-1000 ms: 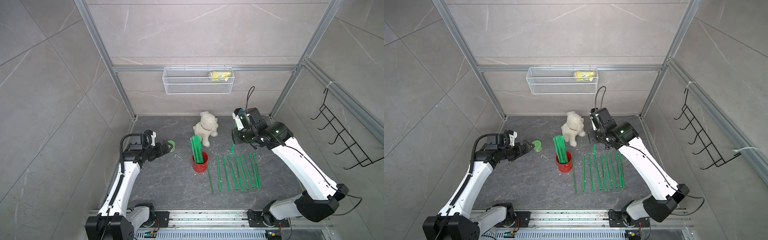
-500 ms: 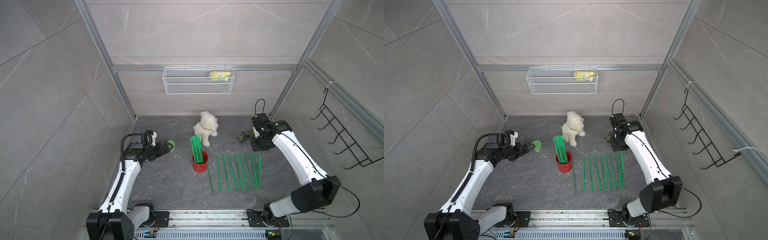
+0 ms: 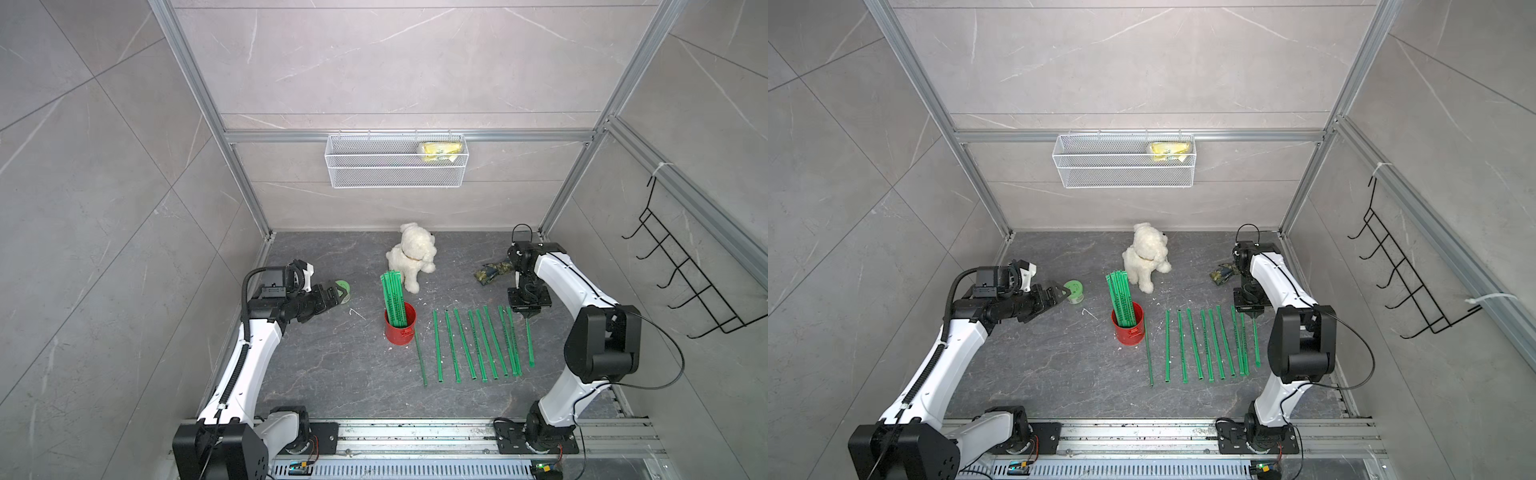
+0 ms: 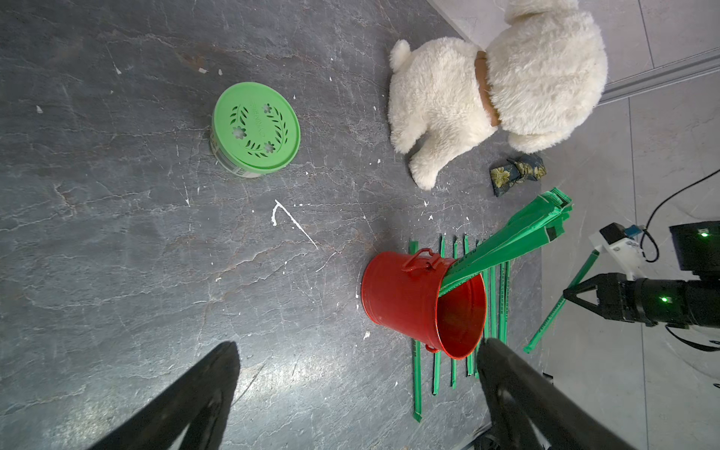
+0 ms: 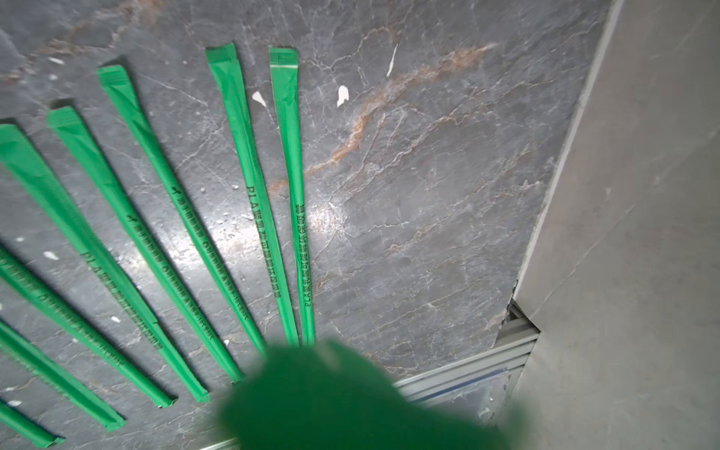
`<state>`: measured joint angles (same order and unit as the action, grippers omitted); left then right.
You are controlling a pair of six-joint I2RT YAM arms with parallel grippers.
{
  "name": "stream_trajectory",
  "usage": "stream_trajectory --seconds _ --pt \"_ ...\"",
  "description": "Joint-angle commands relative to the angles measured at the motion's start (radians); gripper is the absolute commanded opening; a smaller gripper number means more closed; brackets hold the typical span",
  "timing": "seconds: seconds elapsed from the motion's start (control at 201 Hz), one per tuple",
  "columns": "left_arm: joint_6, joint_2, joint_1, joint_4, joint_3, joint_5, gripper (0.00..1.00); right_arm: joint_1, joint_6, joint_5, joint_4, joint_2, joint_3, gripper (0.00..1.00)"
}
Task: Take the straws out of the storage container
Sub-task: Place the straw at the center of the board.
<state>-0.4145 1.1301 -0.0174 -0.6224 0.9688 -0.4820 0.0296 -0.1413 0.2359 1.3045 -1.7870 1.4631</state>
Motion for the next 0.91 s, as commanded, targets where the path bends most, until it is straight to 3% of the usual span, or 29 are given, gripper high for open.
stream_trajectory --seconds 0.0,0.906 --pt "0.026 -0.023 -0.001 0.001 0.038 -0.026 1.00 -0.019 -0.010 0.003 -0.007 -0.047 -0.011 0.10" --pt "0.026 -0.015 -0.001 0.001 0.039 -0.028 1.00 -0.083 -0.006 -0.013 -0.097 -0.234 -0.037 0.14"
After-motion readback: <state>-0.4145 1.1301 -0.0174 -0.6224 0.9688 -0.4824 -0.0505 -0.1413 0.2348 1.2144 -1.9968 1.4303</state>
